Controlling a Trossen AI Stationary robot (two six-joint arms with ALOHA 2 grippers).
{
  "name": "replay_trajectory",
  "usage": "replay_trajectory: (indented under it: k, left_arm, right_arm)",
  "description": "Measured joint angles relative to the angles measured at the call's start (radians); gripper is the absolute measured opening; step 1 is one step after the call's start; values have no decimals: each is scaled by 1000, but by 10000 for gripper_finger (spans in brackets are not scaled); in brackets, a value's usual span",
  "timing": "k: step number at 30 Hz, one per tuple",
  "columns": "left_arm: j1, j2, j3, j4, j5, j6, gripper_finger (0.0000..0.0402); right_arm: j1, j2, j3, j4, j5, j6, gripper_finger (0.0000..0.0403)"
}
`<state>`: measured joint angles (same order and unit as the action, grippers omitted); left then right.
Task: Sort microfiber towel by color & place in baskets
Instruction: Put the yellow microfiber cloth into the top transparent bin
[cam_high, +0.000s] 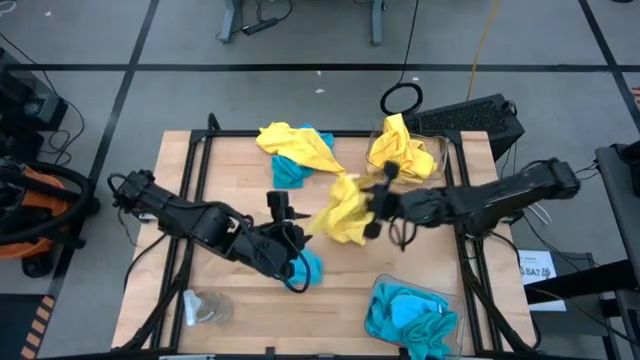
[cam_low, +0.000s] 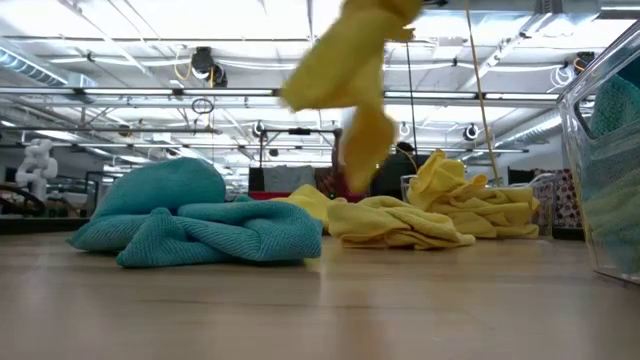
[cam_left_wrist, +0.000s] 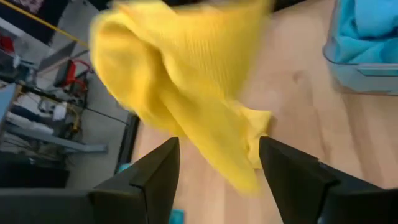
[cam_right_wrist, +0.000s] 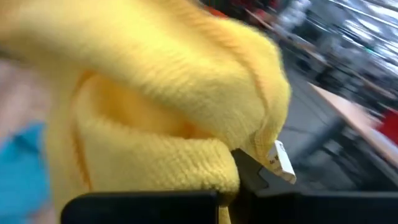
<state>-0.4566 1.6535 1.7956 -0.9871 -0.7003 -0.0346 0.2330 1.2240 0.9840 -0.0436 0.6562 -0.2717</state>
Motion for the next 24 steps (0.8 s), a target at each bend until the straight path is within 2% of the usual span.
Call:
replay_trajectory:
  k: [6,11,18,24]
  left_arm:
    - [-30,-1,-52,10,4,-58,228]
    - [-30,-1,-130,76,5,-65,228]
    - [-30,0,-231,194,25,-64,228]
    - [-30,2,-300,314,96,-56,228]
  right_arm:
    - [-50,-195,0,-287,157,95,0]
    - [-136,-306,0,-428,190,139,0]
    - [-280,-357,0,-504,213,116,0]
    - [-438,-351,0,-583,206,102,0]
